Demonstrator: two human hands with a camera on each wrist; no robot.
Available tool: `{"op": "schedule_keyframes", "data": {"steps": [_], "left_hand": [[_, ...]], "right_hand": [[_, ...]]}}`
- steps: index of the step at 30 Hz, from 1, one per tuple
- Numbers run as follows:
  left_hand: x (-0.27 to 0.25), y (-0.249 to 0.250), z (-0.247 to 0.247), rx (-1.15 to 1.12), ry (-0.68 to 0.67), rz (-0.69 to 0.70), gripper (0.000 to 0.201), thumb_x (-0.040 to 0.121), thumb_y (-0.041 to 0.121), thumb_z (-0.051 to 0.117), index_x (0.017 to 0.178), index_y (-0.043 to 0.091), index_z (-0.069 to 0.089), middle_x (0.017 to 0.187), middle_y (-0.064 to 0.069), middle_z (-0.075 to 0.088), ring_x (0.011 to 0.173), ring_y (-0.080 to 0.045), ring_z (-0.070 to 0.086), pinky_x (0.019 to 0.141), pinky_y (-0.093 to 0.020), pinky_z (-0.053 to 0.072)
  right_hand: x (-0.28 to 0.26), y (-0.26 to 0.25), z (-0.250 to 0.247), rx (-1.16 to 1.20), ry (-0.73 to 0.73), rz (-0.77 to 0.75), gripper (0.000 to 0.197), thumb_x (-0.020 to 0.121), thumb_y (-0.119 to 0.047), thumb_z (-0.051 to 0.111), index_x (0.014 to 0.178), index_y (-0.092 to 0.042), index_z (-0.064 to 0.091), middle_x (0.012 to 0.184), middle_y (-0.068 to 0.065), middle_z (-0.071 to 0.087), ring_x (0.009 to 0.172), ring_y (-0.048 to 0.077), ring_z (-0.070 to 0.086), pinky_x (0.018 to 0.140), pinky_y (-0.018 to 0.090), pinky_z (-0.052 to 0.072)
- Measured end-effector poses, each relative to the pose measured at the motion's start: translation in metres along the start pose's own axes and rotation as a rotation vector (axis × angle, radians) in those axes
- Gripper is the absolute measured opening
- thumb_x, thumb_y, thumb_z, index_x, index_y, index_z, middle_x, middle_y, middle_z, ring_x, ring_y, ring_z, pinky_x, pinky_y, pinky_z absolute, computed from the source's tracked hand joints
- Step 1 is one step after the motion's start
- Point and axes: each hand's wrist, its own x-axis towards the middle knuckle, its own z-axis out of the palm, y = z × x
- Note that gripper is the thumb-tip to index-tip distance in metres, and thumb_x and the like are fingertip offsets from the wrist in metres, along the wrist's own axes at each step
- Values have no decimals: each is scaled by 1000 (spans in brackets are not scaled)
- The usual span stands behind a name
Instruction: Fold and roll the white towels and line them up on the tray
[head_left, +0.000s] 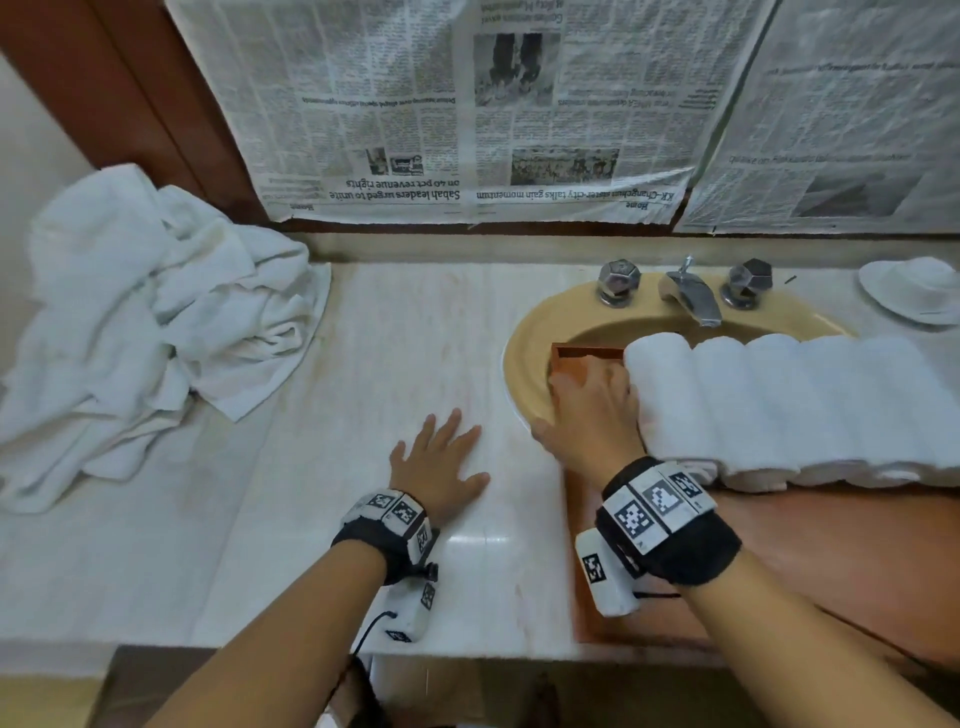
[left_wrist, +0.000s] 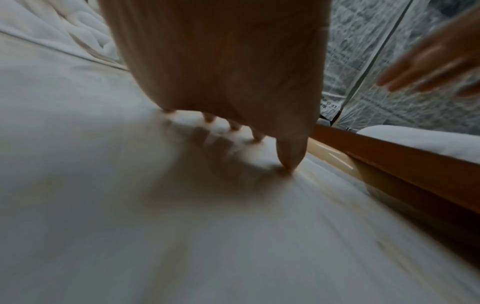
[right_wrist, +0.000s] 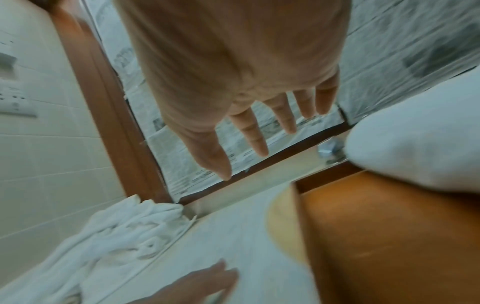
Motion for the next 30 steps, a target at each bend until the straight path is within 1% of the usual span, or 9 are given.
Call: {"op": "schedule_keyframes", "data": {"steps": [6, 11, 14, 18, 21, 24, 27, 28, 30], "left_hand": [[-33, -85, -11, 8, 52, 54, 66, 93, 56, 38, 151, 44, 10, 160, 17, -10, 148, -10, -8, 120, -46, 5], [-45, -184, -48, -59, 15, -13, 60, 95, 49, 46, 150, 40, 24, 161, 15, 2, 148, -11, 6, 118, -41, 18], [-50, -230, -77, -168, 5, -36, 45, 95, 45, 50, 138, 30, 49, 155, 9, 32, 139, -14, 33, 112, -35, 30], [-57, -281, -130, -295, 328, 10, 30, 93, 38, 56, 115, 22, 69, 112, 2, 69, 102, -14, 62, 88, -28, 47], [-46, -316, -168, -296, 597, 95, 39, 84, 43, 50, 103, 17, 73, 112, -1, 67, 103, -22, 60, 88, -38, 48], [-23, -346, -199, -75, 716, -80, 48, 83, 36, 66, 126, 17, 59, 145, -9, 42, 132, -34, 36, 100, -49, 37], [-6, -370, -216, -29, 546, -356, 75, 86, 43, 63, 147, 17, 27, 157, -11, 12, 141, -37, 14, 108, -52, 26], [-2, -376, -216, -62, 510, -402, 77, 87, 42, 61, 148, 14, 23, 157, -12, 12, 139, -38, 17, 109, -51, 28], [0, -382, -211, -86, 507, -400, 71, 91, 38, 57, 147, 8, 26, 154, -13, 20, 135, -39, 24, 106, -49, 33]], "right_hand": [[20, -102, 60, 161, -198, -82, 56, 91, -40, 54, 142, -20, 40, 153, 6, 25, 142, 24, 15, 112, 40, 23], [39, -158, 117, 86, -377, -13, 68, 93, -45, 50, 150, -22, 21, 161, 5, 0, 147, 26, 2, 114, 44, 23], [51, -187, 134, -43, -387, -6, 76, 94, -54, 43, 153, -24, 6, 161, 4, -14, 147, 34, -7, 115, 53, 20], [60, -221, 143, -23, -372, 56, 82, 91, -64, 41, 154, -32, -2, 160, 8, -14, 146, 39, -10, 111, 66, 4], [63, -232, 146, -36, -373, 107, 85, 90, -69, 38, 153, -32, -6, 159, 11, -18, 145, 42, -11, 110, 69, 2], [64, -233, 147, -31, -369, 126, 94, 80, -83, 26, 153, -34, -7, 159, 10, -20, 145, 41, -12, 111, 69, 2], [65, -235, 148, -50, -393, 138, 140, 24, -98, -22, 150, -37, -14, 159, 9, -22, 145, 41, -14, 109, 68, 1], [66, -234, 151, -72, -393, 150, 138, 22, -96, -25, 147, -37, -19, 158, 8, -26, 144, 42, -16, 111, 67, 1], [65, -235, 151, -110, -412, 175, 113, 53, -97, -10, 147, -36, -23, 155, 4, -32, 143, 43, -19, 114, 63, 4]]}}
